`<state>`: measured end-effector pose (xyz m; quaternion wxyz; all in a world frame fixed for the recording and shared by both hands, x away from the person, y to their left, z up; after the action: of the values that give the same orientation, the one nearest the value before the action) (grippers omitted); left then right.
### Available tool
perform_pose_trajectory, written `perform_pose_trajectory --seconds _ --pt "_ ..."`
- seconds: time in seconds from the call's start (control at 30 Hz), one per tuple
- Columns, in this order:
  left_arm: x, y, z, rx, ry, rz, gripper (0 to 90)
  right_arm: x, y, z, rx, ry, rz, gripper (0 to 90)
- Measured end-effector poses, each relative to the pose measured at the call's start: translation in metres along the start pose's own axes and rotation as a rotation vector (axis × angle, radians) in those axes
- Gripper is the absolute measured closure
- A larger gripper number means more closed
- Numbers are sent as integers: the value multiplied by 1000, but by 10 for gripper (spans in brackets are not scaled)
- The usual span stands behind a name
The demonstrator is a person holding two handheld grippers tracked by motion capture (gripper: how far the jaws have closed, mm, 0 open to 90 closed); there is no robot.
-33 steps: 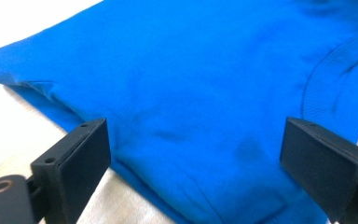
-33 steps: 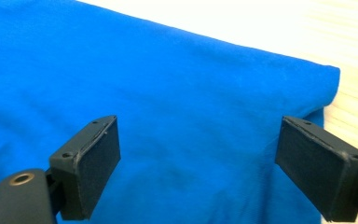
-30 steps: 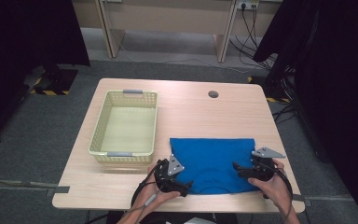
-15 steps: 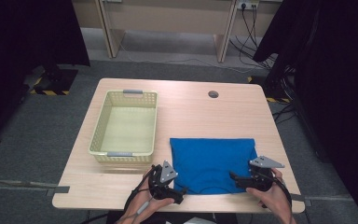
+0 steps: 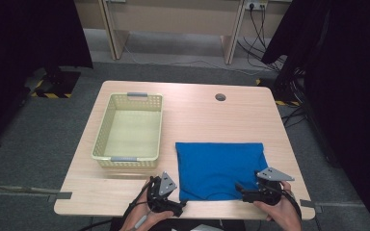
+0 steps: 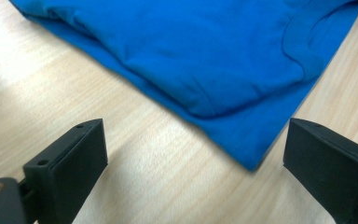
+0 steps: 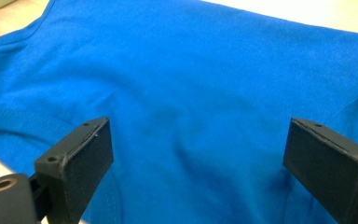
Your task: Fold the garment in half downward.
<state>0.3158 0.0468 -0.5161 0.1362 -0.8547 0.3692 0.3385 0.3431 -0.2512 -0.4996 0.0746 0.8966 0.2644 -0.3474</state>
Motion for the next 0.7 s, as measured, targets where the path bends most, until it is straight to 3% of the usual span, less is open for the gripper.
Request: perform_pose_trajectory --seconds 0.7 --pt "-14 -6 18 -27 -8 -33 55 -18 -8 18 8 23 -13 78"
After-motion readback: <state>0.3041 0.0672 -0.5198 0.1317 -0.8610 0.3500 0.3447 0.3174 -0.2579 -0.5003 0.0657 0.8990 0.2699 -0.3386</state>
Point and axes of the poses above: each handheld gripper's, and its own axes: x roughly forward along the jaws, z roughly out of its underside, y roughly to its right, the point moved 5 cm from there along x, roughly forward along the jaws, and after that the axes turned 3 degrees about -y, right-handed, at the moved point
